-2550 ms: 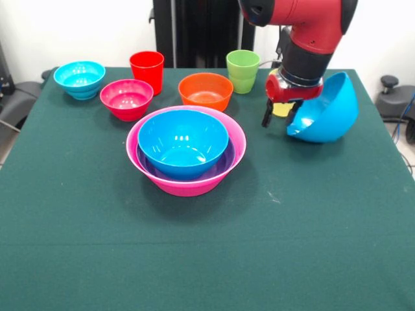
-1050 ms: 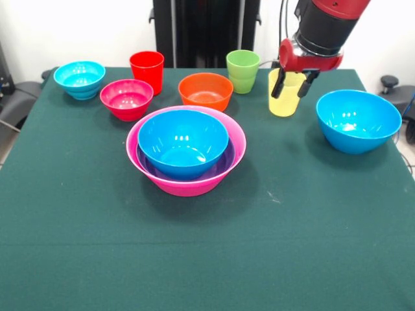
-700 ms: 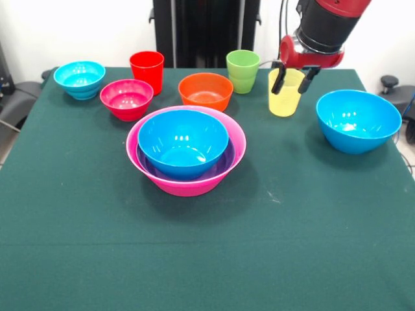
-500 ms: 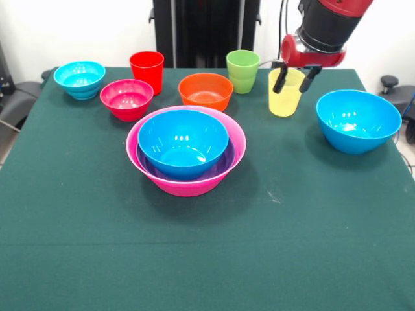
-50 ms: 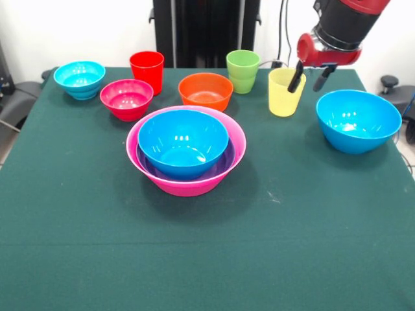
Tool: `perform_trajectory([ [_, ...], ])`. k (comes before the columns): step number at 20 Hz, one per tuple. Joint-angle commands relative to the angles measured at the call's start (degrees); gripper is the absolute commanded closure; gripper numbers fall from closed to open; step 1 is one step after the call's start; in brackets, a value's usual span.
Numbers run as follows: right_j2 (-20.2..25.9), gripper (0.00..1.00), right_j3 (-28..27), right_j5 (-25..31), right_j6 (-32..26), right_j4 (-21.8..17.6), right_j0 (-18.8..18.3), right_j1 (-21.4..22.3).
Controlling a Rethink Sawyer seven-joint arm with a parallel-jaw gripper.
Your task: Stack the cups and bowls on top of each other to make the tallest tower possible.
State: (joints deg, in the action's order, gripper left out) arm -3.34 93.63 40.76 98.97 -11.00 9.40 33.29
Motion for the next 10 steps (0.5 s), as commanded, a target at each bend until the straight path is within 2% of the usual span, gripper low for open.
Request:
perform_trajectory([
  [1, 7.63, 0.00, 3.36, -13.62, 9.84, 4.83, -2.31, 1.98],
  [4, 9.24, 0.00, 5.46, -16.58, 8.10, 5.17, -3.68, 3.19],
  [6, 12.16, 0.00, 8.83, -22.01, 6.43, 4.80, -6.31, 4.94],
  [10, 25.28, 0.00, 20.15, -35.85, 2.41, -0.44, -18.07, 11.29],
])
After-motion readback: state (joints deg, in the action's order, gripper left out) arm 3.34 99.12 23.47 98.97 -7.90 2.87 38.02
